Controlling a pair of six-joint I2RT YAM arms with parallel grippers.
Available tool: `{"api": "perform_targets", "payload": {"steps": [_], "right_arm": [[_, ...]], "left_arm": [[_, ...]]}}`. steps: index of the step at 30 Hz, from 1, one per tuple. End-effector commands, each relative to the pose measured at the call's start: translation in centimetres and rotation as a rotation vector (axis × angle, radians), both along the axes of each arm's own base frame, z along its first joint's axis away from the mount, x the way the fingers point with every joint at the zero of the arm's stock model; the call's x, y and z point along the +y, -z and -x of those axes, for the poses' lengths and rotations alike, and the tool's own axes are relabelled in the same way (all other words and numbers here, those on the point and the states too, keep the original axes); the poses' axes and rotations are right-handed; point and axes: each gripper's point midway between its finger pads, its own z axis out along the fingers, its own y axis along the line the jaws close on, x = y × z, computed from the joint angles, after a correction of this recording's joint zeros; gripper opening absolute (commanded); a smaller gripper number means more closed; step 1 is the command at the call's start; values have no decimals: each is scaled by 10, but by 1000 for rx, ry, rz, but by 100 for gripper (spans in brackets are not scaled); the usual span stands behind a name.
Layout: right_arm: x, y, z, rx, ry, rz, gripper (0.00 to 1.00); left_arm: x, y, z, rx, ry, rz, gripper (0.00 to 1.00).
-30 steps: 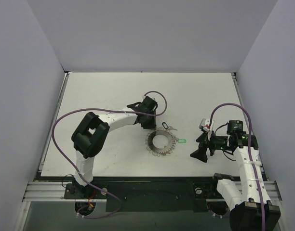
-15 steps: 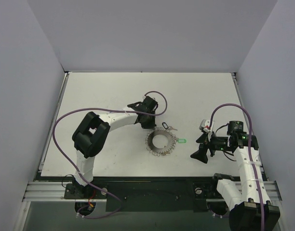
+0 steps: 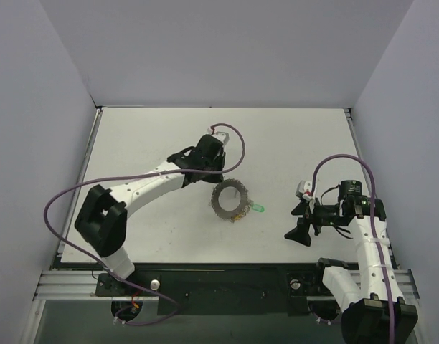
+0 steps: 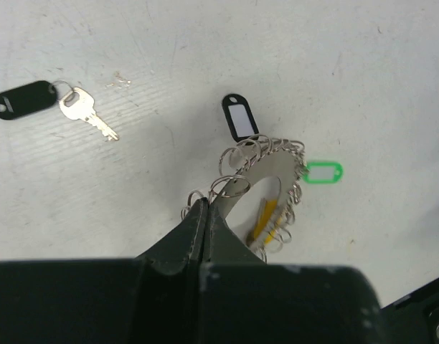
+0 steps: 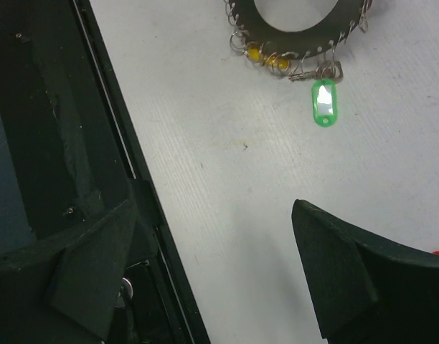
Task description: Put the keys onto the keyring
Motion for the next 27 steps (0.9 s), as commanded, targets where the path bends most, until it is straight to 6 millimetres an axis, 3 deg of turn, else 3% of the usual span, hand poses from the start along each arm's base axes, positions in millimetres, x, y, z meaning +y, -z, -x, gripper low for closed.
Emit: {"api": "perform_targets", "payload": {"steps": [1,4,8,10,13,19,20,23,27], "right_arm": [[5,-22,5,-13,-85,-8,85],[3,-40,4,-27,-140,27,85],[8,-66,17,-1,-252,34,85],[13,-76,17,-12,-287,31,84],[23,-87,17,-6,-310,26,82],[36,-102,-37,73,11,33,75],[43,-104,-47,80,69,16,75],[56,-104,-52,113,93,-41,75],[77,-104,-50,148,54,-148,75]], "left_arm": [[11,-63,3,-244,164,-16,0],[9,-98,17,-351,277,-6,0],[1,-139,33,-527,465,-73,0],[-3,-149,42,-570,513,-83,0],[-9,-157,51,-608,556,-68,0],[-24,-156,59,-626,500,65,0],[-25,-148,62,-614,494,77,0],[-36,-143,72,-614,473,175,0],[-51,-152,87,-672,490,278,0]]}}
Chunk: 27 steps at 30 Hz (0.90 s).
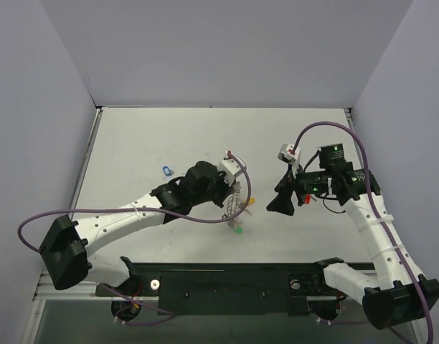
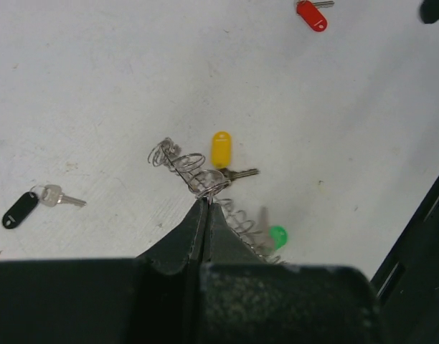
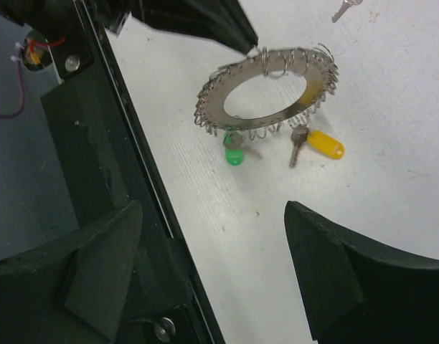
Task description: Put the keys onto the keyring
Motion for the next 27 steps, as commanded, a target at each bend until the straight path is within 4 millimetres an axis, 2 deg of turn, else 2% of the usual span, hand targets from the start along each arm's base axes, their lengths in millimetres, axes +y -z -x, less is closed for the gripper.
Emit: {"api": "perform_targets", "payload": {"steps": [1,2,3,4,5,9,14,16,19,24,27], "right_arm": [[24,-10,-6,20,20,-131,75],[26,-8,-4,7,-7,-132,75],[27,-7,-3,-26,-41,-127,76],[29,-7,-1,-30,-68,-141,76],[31,-6,-1,-55,-104,-143,76],[38,0,5,-69,-215,-158,74],[48,7,16,19,-252,-151,53],[50,14,19,28,-261,-130,47],[52,22,16,28,-247,-93,46],[55,20,15,38,-305,-101,47],[55,8,20,16,-375,-130,46]], "left_arm": [[-30,-71,11,-141,53,305,0],[-31,-67,18,-142,66,310,0],[-32,-74,18,-163,70,347,0],[-32,-67,24,-162,83,350,0],[-34,-74,25,-184,89,386,0],[-30,-69,31,-195,88,449,0],[-32,-61,41,-124,106,504,0],[-34,-60,44,-96,111,523,0],[-35,-56,50,-73,129,545,0],[-33,-51,60,-70,168,569,0],[-32,-49,68,-82,218,558,0]]}}
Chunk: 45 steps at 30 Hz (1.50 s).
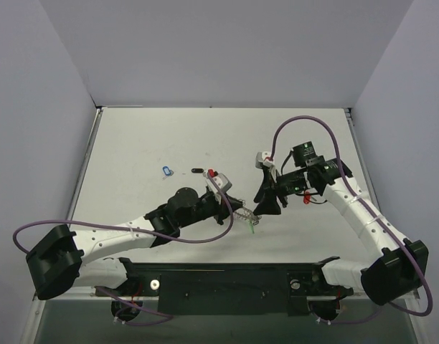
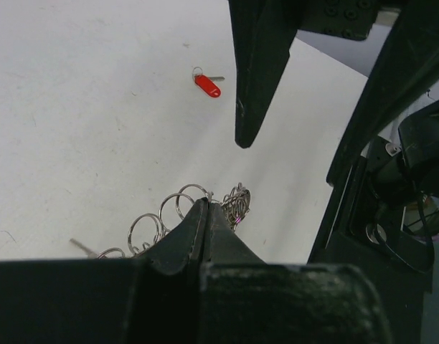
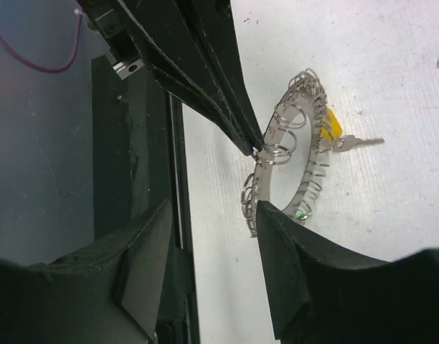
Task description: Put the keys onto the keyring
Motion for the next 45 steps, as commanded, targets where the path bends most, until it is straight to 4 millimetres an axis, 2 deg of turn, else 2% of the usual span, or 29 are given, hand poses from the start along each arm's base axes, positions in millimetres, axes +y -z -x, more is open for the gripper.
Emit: {"api": "perform_targets", "payload": {"steps": [1,3,6,9,10,11,12,16,19,23,27,32,34,37,41,45], "right_arm": [[0,-23,11,-50,-130,-66,45],[-3,-26,18,-69,-172,-68,40],[-10,-19,38,-97,-280,-53,31],[-22,-8,58,-135,-426,-13,30],[-28,-11,70,-169,-517,-21,30],[-33,-8,74,-165,-561,-4,30],[-39,-16,82,-179,-621,-9,28],[-51,-17,71,-199,-617,117,22],[-48,-26,67,-209,-591,108,21],[-40,-32,73,-189,-583,60,20],[-47,-26,79,-159,-582,114,22],[-51,-18,87,-147,-543,163,26],[-47,-14,87,-148,-520,170,26],[-33,-14,75,-133,-440,158,26],[-17,-8,71,-132,-444,134,26],[-10,11,64,-122,-381,157,26]], "left_arm": [[-5,-45,14,-97,88,126,0],[-5,-46,18,-121,113,109,0],[-4,-48,25,-169,163,93,0],[-1,-49,29,-236,192,64,0],[0,-51,30,-261,196,59,0],[1,-51,31,-268,198,53,0],[4,-54,31,-282,190,51,0],[8,-55,35,-302,184,47,0],[6,-55,39,-341,177,49,0],[1,-55,40,-362,162,70,0],[-2,-61,30,-357,113,80,0],[-9,-61,22,-250,44,123,0],[-13,-61,20,-217,17,139,0],[-21,-56,20,-186,15,145,0],[-29,-63,22,-168,33,187,0],[-35,-64,26,-154,47,214,0]]}}
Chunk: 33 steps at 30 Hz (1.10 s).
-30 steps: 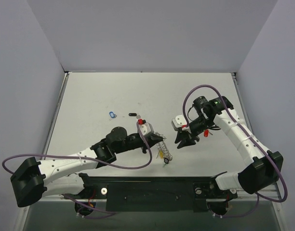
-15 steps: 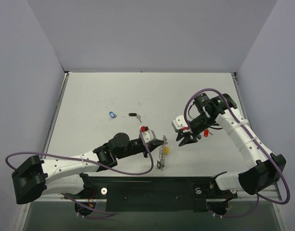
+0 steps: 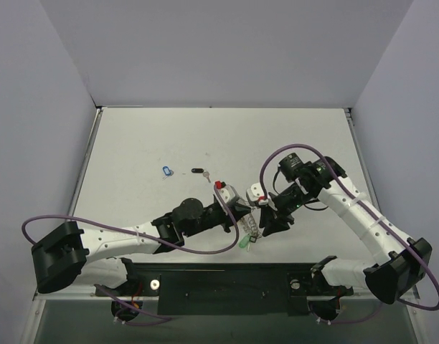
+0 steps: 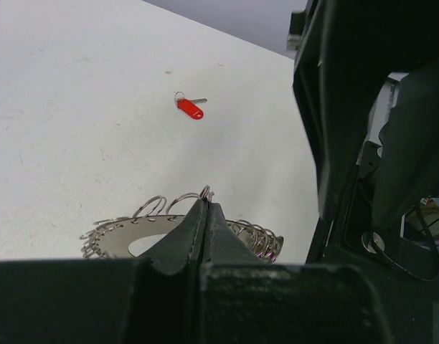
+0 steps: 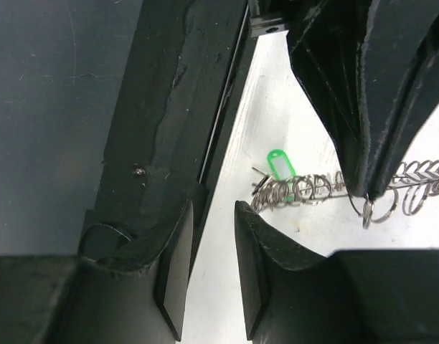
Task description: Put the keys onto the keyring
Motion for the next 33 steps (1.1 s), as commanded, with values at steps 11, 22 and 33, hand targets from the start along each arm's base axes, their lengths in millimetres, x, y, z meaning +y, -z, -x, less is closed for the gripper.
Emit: {"api": "perform_targets", "payload": {"steps": [11,22,33], "right_arm": [[5,15,-42,2,258,-21,29],[-1,23,-34,27,214,-35,29],[2,27,-32,58,202,-38,29]], "left_arm": [[-23,-57,9,-19,55,196,0],[-22,-58,11,-30,64,189,0],[-20,-63,12,-36,67,198,0]]}}
